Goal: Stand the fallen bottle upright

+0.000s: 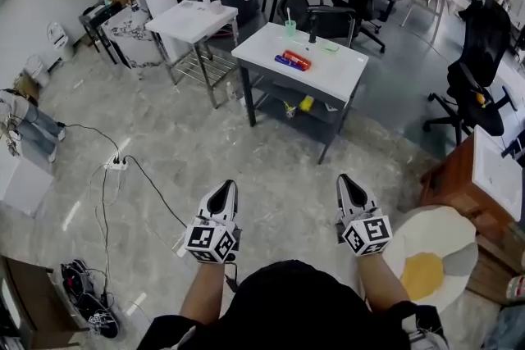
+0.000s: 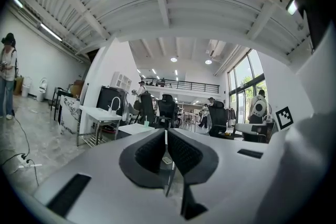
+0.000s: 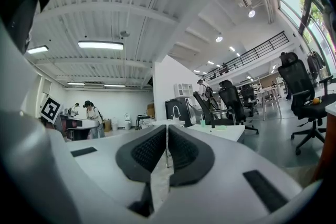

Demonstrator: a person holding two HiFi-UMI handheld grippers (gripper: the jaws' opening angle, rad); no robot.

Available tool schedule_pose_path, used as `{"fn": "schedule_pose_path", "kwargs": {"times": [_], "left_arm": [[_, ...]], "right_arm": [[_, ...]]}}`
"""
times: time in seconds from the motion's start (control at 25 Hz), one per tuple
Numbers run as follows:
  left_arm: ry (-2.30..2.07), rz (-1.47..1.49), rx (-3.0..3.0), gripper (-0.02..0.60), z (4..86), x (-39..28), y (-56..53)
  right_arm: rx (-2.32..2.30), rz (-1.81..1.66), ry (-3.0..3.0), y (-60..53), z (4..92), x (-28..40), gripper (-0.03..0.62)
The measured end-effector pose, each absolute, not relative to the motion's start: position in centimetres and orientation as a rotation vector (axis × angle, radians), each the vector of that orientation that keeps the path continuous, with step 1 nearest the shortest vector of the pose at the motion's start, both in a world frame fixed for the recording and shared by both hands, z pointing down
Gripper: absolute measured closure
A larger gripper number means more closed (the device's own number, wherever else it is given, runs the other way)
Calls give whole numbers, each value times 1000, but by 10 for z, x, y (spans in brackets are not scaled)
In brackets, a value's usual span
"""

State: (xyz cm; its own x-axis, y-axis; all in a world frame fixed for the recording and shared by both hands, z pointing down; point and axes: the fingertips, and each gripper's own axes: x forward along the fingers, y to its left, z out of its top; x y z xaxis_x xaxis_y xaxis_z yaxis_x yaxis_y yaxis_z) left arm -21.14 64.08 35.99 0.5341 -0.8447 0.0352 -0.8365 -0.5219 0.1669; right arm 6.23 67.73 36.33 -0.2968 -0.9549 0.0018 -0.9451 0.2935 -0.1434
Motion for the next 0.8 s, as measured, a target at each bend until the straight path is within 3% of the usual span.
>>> {"fn": "schedule_pose_path", "kwargs": {"times": [0.24,0.32,0.36,0.68,0.8], "left_arm": [[-1425,-90,2618,541,357,-228,633],[-1419,-83,2618,438,360,-233,628],[-1415,-78,2614,417,362,-234,625],[-1405,-41,2605,399,374,-235,608],[-1411,-35,2598,347,376,-232,599]], "right_arm": [[-1837,-178,2399,672,357,53,559],[-1845,-174,2392,671,357,50,538],[-1848,-176,2396,670,358,48,512],[-1853,-203,2440,648,363,41,480],[-1851,-187,2457,627,364,44,442]]}}
